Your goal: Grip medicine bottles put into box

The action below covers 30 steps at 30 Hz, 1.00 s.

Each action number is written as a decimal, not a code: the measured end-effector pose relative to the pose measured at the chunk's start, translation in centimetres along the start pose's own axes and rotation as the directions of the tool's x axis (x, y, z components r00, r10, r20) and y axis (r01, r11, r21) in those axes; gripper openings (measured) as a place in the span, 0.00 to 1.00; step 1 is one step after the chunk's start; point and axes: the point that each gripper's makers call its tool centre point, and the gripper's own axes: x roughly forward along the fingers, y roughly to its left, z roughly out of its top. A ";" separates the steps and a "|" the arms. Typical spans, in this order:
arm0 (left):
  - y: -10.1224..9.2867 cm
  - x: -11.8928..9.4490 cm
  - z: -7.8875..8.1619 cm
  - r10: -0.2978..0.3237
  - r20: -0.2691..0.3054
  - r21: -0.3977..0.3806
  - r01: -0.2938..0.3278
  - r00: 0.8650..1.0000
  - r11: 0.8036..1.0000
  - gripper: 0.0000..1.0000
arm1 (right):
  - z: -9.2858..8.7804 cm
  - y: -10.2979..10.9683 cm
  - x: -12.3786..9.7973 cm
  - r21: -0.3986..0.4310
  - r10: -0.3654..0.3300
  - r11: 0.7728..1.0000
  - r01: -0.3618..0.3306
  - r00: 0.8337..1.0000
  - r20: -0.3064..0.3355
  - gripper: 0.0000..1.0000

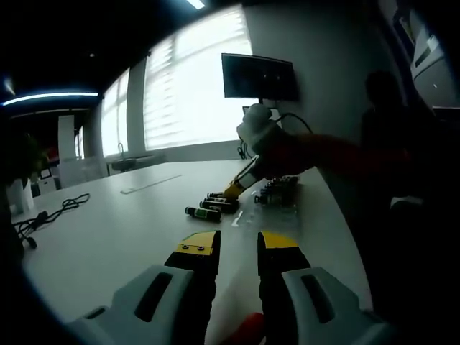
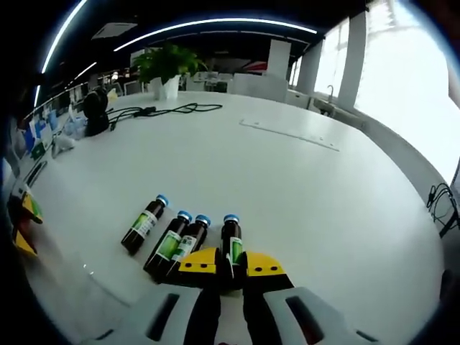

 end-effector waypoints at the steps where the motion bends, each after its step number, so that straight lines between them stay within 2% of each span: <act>1: 0.0 0.0 0.0 0.000 0.000 0.001 0.000 1.000 1.000 0.14 | 0.0 0.0 0.0 0.002 0.001 1.000 -0.001 1.000 0.001 0.07; 30: 0.1 0.0 -0.1 0.001 -0.004 -0.001 -0.001 1.000 1.000 0.14 | 0.8 0.0 -2.0 0.060 -0.007 0.998 0.002 0.997 0.082 0.07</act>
